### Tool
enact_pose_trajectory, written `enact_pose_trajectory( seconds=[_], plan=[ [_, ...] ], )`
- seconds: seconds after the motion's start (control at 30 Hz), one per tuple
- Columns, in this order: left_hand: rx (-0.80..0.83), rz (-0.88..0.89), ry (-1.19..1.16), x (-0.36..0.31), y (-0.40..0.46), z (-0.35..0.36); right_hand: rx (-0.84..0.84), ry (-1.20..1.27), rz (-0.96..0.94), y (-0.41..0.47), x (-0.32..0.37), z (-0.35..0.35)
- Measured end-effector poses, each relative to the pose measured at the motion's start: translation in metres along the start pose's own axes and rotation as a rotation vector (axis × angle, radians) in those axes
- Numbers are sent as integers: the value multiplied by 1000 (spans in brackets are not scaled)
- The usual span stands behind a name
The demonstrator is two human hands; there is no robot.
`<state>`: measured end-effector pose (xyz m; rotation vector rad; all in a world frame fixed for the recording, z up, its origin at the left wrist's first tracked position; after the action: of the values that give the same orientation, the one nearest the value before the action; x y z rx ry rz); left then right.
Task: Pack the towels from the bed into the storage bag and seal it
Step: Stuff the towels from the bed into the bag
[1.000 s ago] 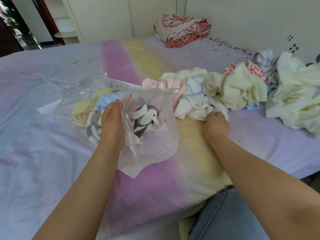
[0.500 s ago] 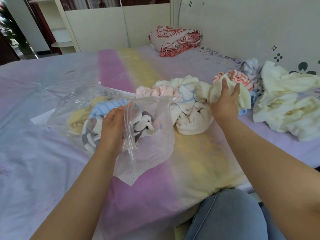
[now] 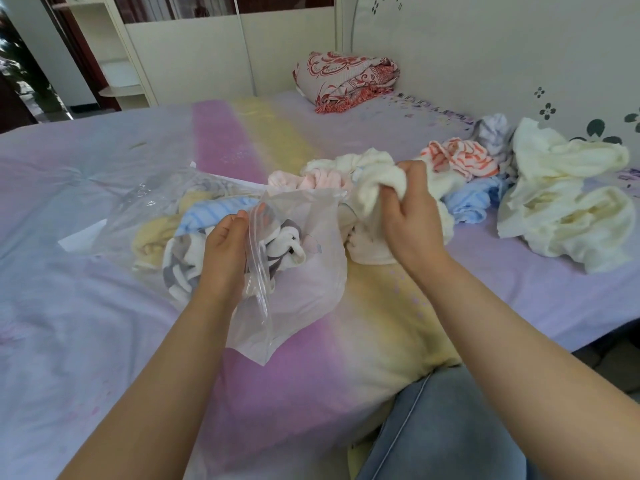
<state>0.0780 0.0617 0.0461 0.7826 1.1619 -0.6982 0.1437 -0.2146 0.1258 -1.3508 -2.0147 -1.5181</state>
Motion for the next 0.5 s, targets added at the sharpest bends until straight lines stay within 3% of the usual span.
enact_pose_trajectory(
  seconds=[0.07, 0.13, 0.23, 0.3, 0.37, 0.43, 0.5],
  plan=[
    [-11, 5, -20, -1, -2, -1, 131, -21, -93, -28, 30, 16],
    [-26, 6, -38, -3, -5, -1, 377, -115, -122, -58, 34, 51],
    [-14, 8, -36, -3, -7, 0, 810, -485, -80, -109, -8, 102],
    [-1, 8, -37, -1, -7, -1, 857, -710, -137, -124, -32, 107],
    [6, 4, -41, 2, -6, -3, 742, -767, -170, -115, -42, 100],
    [4, 6, -40, 3, -7, -3, 696, -761, -74, -103, -56, 91],
    [3, 4, -46, 4, -7, -3, 818, -701, 119, -103, -78, 85]
  ],
)
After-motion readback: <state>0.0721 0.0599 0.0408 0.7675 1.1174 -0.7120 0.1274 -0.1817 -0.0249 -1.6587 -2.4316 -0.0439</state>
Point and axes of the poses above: each hand's wrist, its own y-axis towards the middle knuckle, its own z-axis out of the palm, x = y × z, the point moved 8 cm from there along y, towards the middle knuckle, and after that the axes turned 12 degrees about -y, right-handed, at the moved point
